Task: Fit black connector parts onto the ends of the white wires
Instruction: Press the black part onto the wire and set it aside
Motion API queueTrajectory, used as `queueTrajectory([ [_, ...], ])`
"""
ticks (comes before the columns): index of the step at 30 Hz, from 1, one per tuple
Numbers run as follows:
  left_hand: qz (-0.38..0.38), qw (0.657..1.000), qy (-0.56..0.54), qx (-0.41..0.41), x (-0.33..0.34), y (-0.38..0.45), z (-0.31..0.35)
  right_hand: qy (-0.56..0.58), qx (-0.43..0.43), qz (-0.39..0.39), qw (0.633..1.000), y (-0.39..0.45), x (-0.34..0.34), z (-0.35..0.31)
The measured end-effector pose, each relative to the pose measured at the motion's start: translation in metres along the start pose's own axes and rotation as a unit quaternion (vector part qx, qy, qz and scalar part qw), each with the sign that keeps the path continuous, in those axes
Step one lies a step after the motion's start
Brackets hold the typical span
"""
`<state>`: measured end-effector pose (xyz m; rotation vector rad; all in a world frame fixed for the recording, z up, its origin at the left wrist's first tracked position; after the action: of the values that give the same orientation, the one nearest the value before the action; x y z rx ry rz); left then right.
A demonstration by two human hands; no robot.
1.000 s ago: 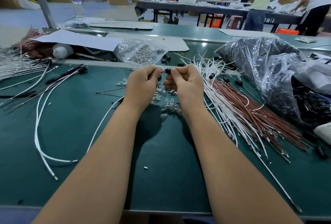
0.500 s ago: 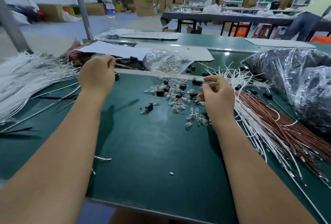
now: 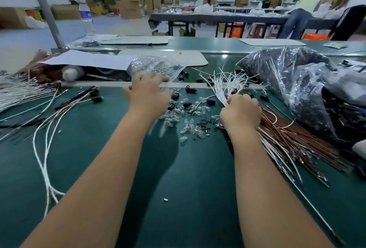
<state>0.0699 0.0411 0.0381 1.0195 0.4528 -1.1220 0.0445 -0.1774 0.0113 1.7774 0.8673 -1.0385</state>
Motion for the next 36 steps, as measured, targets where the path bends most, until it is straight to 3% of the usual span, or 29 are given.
queueTrajectory([
  [3, -0.025, 0.998, -0.065, -0.004, 0.037, -0.012, 0.026, 0.023, 0.023, 0.017, 0.999, 0.003, -0.001, 0.004],
  [6, -0.005, 0.995, -0.094, 0.024, 0.056, -0.028, 0.038, 0.056, 0.037, 0.044, 0.997, 0.004, -0.002, 0.004],
  [11, 0.087, 0.985, -0.111, 0.102, 0.037, -0.03, 0.033, 0.133, -0.012, 0.195, 0.972, 0.0, -0.019, -0.003],
  [14, 0.101, 0.979, -0.135, 0.11, 0.029, -0.028, 0.027, 0.213, -0.115, 0.191, 0.951, -0.006, -0.022, -0.022],
  [19, 0.048, 0.985, -0.094, 0.136, 0.035, -0.028, 0.03, 0.176, -0.19, 0.23, 0.938, -0.016, -0.023, -0.039],
  [23, 0.057, 0.987, -0.07, 0.134, 0.032, -0.028, 0.031, 0.201, -0.194, 0.239, 0.93, -0.017, -0.025, -0.038],
  [29, 0.038, 0.978, -0.163, 0.124, 0.021, -0.025, 0.015, 0.216, -0.131, 0.285, 0.925, -0.016, -0.032, -0.028],
  [33, 0.054, 0.975, -0.181, 0.118, 0.017, -0.024, 0.009, 0.165, -0.073, 0.272, 0.945, -0.012, -0.029, -0.02],
  [36, 0.022, 0.967, -0.217, 0.129, 0.02, -0.026, 0.012, 0.125, -0.151, 0.218, 0.956, -0.016, -0.024, -0.033],
])
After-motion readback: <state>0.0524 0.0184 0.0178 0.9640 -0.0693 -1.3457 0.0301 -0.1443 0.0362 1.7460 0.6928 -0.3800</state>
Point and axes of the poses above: each hand's wrist, its own y-axis towards the middle knuckle, its own x-axis out of the palm, z = x × y, the point moved 4 cm from there along y, towards the middle knuckle, and after that the axes turned 5 degrees about -y, right-handed, at the moved point
